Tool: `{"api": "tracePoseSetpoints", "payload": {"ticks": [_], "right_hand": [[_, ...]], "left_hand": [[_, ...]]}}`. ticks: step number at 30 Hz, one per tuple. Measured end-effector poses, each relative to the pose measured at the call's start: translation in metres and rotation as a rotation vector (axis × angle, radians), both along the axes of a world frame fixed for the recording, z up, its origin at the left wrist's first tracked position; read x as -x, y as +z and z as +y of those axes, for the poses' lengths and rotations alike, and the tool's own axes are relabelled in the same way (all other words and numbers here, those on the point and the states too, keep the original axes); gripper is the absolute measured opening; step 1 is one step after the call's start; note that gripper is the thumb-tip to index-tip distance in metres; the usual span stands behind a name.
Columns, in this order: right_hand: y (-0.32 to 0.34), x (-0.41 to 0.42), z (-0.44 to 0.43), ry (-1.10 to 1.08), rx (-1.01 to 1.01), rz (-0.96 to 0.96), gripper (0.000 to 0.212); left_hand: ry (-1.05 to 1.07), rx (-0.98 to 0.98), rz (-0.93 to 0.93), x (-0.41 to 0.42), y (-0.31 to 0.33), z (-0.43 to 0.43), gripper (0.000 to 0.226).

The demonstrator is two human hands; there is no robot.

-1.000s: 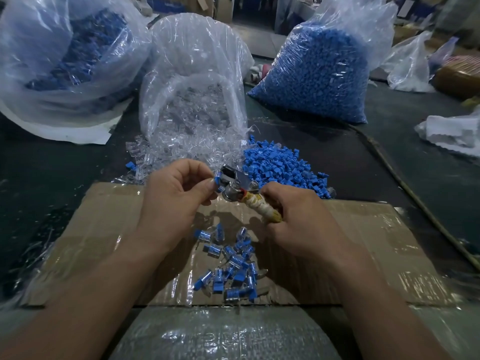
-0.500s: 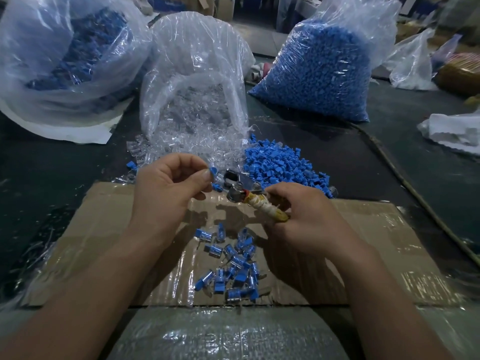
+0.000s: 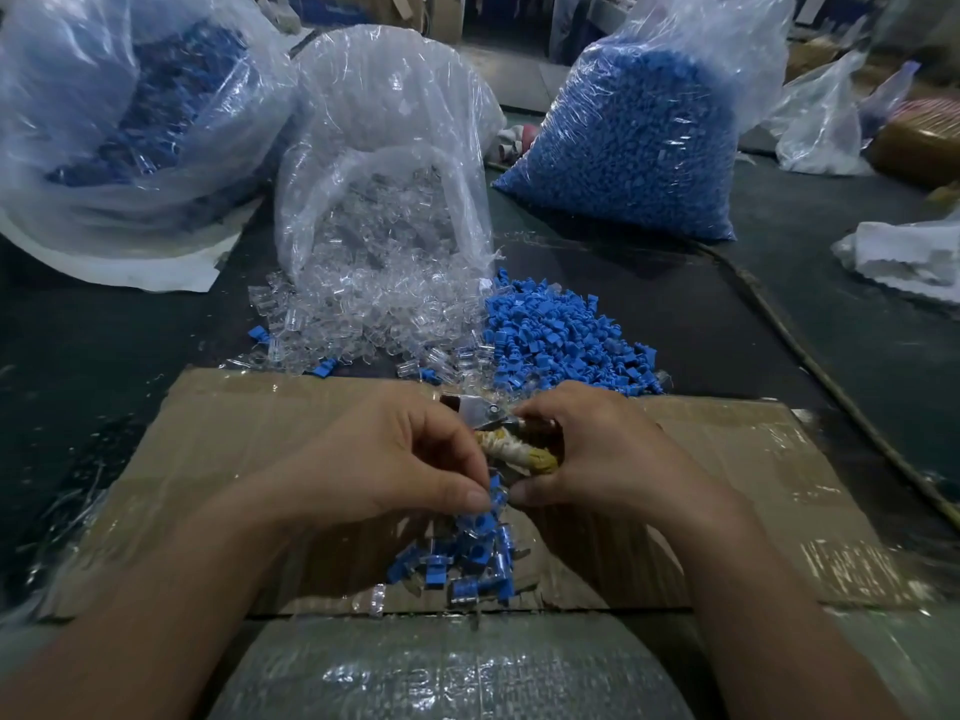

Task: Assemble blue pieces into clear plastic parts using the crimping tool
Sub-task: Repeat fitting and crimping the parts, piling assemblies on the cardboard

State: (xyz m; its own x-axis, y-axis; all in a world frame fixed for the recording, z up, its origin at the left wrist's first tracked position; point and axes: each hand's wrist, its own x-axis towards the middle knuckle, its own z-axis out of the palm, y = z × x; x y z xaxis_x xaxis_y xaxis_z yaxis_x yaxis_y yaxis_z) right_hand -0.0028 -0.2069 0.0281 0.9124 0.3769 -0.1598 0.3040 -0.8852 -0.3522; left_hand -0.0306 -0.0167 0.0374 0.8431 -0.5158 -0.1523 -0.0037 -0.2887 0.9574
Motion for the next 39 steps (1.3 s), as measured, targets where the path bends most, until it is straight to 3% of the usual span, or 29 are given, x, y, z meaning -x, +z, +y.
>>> {"api": "tracePoseSetpoints", "payload": {"ticks": [4, 8, 9, 11, 14, 17, 21, 24, 28, 32, 36, 39], "right_hand": [[-0.001, -0.001, -0.002, 0.004, 0.007, 0.039, 0.068], [0.0, -0.002, -0.005, 0.036, -0.004, 0.064, 0.076], [0.0, -0.002, -0.006, 0.04, -0.006, 0.07, 0.078], [0.0, -0.002, -0.008, 0.044, -0.007, 0.077, 0.079], [0.002, -0.002, -0.01, 0.02, -0.064, 0.086, 0.066], [0.004, -0.003, -0.014, -0.034, -0.166, 0.015, 0.043], [0.005, -0.007, -0.019, -0.101, -0.205, -0.049, 0.045], [0.004, -0.009, -0.02, -0.135, -0.222, -0.081, 0.043], [0.001, -0.01, -0.02, -0.149, -0.223, -0.105, 0.038], [-0.001, -0.011, -0.02, -0.152, -0.235, -0.112, 0.036], [0.0, -0.012, -0.023, -0.166, -0.262, -0.149, 0.032], [0.001, -0.014, -0.025, -0.183, -0.279, -0.186, 0.029]], "left_hand": [[0.092, 0.069, -0.05, -0.003, -0.004, 0.001, 0.013], [0.503, 0.161, -0.093, -0.013, -0.02, 0.005, 0.007], [0.628, 0.126, -0.152, -0.017, -0.025, 0.007, 0.003], [0.779, -0.09, -0.35, -0.026, -0.035, 0.011, 0.017], [0.803, -0.338, -0.494, -0.036, -0.042, 0.015, 0.024], [0.715, -0.476, -0.495, -0.042, -0.05, 0.016, 0.031], [0.627, -0.655, -0.482, -0.047, -0.053, 0.015, 0.047], [0.616, -0.713, -0.445, -0.049, -0.053, 0.013, 0.046], [0.638, -0.674, -0.488, -0.047, -0.052, 0.012, 0.021], [0.643, -0.617, -0.528, -0.046, -0.053, 0.012, 0.013], [0.813, -0.391, -0.483, -0.043, -0.048, 0.015, 0.014], [0.892, -0.123, -0.326, -0.041, -0.046, 0.018, 0.018]]}}
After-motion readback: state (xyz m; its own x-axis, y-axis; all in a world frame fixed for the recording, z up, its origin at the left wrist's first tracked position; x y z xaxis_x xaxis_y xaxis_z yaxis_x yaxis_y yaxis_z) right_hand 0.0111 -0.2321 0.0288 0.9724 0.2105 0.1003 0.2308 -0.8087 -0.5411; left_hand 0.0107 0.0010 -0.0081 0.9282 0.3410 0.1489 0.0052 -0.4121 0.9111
